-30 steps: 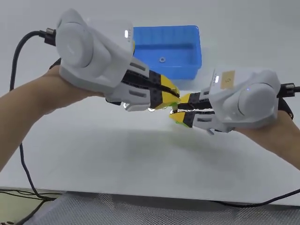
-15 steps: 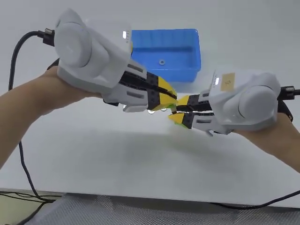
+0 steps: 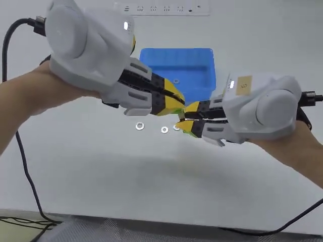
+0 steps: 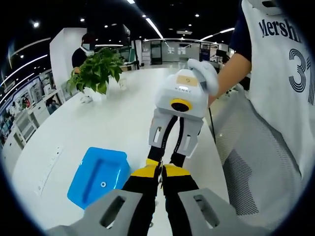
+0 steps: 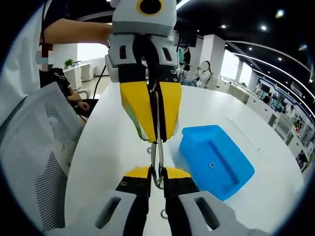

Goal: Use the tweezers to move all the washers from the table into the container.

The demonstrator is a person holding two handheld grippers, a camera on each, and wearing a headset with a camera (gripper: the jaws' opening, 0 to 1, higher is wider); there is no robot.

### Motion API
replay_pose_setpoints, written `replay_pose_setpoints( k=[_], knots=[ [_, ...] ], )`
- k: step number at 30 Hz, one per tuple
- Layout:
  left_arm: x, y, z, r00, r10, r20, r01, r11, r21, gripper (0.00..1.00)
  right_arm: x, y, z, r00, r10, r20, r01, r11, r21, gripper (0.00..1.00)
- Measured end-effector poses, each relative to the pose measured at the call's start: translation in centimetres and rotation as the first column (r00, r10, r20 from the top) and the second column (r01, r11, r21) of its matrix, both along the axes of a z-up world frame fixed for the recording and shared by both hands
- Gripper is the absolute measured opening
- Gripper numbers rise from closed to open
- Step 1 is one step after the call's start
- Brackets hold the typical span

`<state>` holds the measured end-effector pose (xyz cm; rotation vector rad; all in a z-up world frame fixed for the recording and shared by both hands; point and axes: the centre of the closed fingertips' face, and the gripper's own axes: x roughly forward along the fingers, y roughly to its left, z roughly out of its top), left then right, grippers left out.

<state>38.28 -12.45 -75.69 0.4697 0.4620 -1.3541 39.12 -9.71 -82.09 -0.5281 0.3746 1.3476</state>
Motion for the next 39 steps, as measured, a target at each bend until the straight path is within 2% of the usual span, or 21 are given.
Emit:
replay_pose_setpoints(
  k=[8, 11, 20, 25, 30, 34, 39],
  knots=[
    [1.1, 0.9, 2.5, 0.999, -0.001, 0.052, 0.002, 1.000, -0.002, 0.07, 1.4, 0.9, 2.6, 0.997, 0.023, 0.067, -0.023, 1.000, -0.002, 0.10],
    [2.0, 1.4, 3.1, 0.998, 0.003, 0.070, -0.004, 1.000, 0.010, 0.07, 2.2, 1.2, 3.3, 0.995, 0.035, 0.096, -0.034, 0.999, -0.013, 0.10],
    [4.5, 2.0, 4.5, 0.994, 0.001, 0.106, -0.004, 1.000, 0.027, 0.07, 4.9, 1.9, 4.7, 0.990, 0.034, 0.134, -0.034, 0.999, -0.003, 0.10],
    [6.0, 2.1, 4.5, 0.993, -0.005, 0.116, 0.001, 0.999, 0.041, 0.07, 6.4, 2.2, 4.8, 0.990, 0.026, 0.136, -0.027, 1.000, 0.007, 0.10],
    [7.5, 2.2, 4.0, 0.993, 0.001, 0.118, -0.005, 0.999, 0.036, 0.07, 8.1, 2.5, 4.3, 0.991, 0.021, 0.130, -0.023, 1.000, 0.012, 0.10],
    [8.6, 2.4, 3.1, 0.993, 0.012, 0.114, -0.016, 0.999, 0.038, 0.07, 9.1, 2.7, 3.4, 0.994, 0.016, 0.105, -0.017, 1.000, 0.014, 0.10],
    [9.9, 2.8, 2.0, 0.995, 0.028, 0.091, -0.031, 0.999, 0.025, 0.07, 10.3, 3.0, 2.2, 0.998, 0.017, 0.066, -0.019, 0.999, 0.030, 0.10]
  ],
)
